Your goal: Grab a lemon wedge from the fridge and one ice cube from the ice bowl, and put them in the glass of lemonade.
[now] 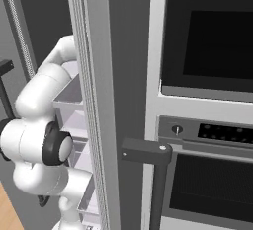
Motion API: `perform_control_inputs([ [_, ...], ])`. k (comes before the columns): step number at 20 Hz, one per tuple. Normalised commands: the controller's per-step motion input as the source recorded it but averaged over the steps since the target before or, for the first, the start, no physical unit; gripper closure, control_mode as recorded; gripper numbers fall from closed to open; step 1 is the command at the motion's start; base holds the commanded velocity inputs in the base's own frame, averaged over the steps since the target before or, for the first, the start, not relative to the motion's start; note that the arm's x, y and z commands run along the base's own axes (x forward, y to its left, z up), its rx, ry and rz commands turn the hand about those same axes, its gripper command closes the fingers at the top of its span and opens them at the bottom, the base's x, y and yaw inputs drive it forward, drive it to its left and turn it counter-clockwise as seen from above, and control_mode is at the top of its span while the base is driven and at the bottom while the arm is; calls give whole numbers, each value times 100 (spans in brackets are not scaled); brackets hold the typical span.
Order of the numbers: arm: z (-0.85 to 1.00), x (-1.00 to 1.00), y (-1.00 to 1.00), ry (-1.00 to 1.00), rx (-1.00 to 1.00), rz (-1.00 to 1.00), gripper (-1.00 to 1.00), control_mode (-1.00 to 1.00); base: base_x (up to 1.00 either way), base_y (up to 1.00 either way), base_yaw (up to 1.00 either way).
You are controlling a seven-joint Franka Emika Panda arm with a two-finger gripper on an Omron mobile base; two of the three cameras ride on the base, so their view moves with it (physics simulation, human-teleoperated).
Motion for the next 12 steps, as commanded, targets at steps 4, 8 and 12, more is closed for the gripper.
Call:
perform_control_inputs([
  [4,-25,49,-5,7,0,0,-100,-100,0,0,0],
  [8,-21,44,-10,5,0,0,-100,-100,0,0,0],
  [12,-43,6,-12,10,0,0,-100,-100,0,0,0],
])
